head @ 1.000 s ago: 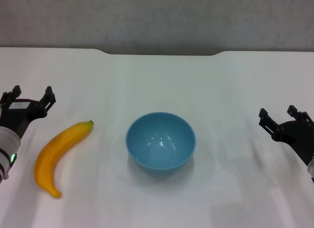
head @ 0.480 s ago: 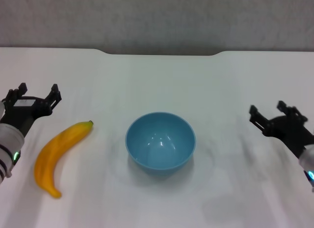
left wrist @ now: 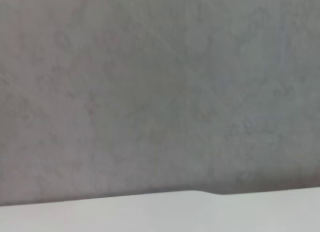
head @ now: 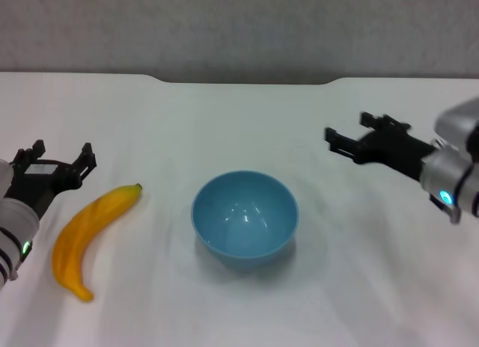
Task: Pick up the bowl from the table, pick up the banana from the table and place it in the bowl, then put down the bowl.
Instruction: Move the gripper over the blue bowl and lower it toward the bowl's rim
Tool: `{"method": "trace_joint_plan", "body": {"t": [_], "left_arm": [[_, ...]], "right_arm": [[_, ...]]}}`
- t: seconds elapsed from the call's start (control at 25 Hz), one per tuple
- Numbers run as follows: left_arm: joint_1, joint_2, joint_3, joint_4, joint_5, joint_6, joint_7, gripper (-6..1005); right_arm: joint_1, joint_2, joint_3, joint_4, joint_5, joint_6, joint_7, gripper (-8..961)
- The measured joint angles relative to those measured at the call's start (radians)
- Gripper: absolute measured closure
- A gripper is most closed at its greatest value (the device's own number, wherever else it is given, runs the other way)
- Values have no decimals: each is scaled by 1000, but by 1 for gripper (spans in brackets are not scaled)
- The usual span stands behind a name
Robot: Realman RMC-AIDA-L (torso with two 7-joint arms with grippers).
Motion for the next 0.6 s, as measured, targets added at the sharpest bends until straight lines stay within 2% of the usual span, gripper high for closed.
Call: {"method": "trace_joint_plan", "body": {"t": [0.08,0.24,0.32,0.52,0.6], "left_arm": [[1,-2,2,11,0,-3,0,171],[1,-6,4,14,3,-6,0,173],[-1,-7,4,11,3,-6,0,173],[-1,-8,5,16,4,-8,-1,176],[-3,-8,5,16,4,-9,-1,176]], "right_arm": [[43,-1,-7,-37,-89,0,85,105],[144,2,-87,-181,-345,-36,438,105],[176,5,-132,-237,-415,-71,573,105],[221,6,-227,-269,-444,-93,765,108],[247,5,-298,-286,-457,-118,870,111]]}}
